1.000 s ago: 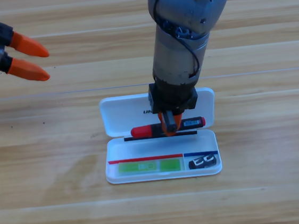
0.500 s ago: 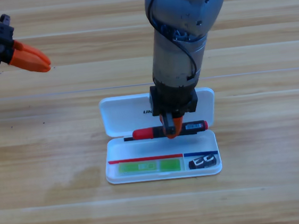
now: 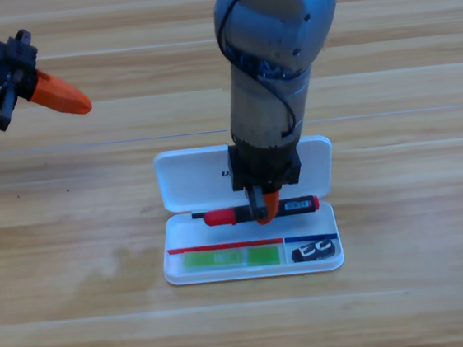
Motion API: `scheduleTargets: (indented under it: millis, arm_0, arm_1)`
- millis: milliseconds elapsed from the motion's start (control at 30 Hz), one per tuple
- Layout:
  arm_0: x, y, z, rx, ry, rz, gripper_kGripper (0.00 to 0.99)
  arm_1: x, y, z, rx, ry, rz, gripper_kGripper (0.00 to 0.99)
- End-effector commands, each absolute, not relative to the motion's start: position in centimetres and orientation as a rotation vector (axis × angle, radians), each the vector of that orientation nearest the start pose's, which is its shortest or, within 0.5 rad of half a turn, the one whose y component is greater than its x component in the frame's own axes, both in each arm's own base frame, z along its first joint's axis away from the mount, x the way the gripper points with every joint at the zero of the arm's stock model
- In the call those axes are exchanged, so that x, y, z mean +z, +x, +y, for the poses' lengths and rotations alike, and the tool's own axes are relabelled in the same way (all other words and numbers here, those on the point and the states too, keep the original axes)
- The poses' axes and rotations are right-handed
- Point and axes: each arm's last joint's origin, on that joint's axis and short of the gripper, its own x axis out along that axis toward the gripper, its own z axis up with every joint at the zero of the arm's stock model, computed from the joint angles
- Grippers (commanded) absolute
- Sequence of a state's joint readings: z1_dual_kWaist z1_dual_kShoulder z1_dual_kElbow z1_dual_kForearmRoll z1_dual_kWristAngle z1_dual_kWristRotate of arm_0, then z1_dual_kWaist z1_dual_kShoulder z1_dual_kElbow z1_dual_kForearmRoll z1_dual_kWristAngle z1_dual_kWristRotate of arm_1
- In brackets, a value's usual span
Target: Clean up eraser and pencils
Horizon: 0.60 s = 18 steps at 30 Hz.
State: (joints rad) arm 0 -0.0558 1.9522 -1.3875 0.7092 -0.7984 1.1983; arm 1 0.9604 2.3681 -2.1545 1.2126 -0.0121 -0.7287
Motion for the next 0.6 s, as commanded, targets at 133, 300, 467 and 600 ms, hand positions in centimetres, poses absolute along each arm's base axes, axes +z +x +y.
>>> scheduleTargets:
  millis: [133, 300, 467, 600]
  arm_0:
    - [24.1, 37.8, -6.6, -1.329, 0.473, 0.657, 0.000]
    - [23.9, 37.9, -7.2, -1.344, 0.477, 0.662, 0.000]
    - [23.8, 37.9, -7.8, -1.359, 0.484, 0.659, 0.000]
    - [23.6, 37.9, -8.3, -1.373, 0.488, 0.660, 0.000]
  arm_1:
    - [20.6, 27.8, 41.6, 1.272, -1.317, 1.067, 0.207]
    - [20.9, 27.8, 41.6, 1.269, -1.315, 1.059, 0.425]
    - [21.2, 27.8, 41.5, 1.262, -1.314, 1.057, 0.588]
    - [22.9, 26.7, 41.1, 1.273, -1.309, 1.047, 0.635]
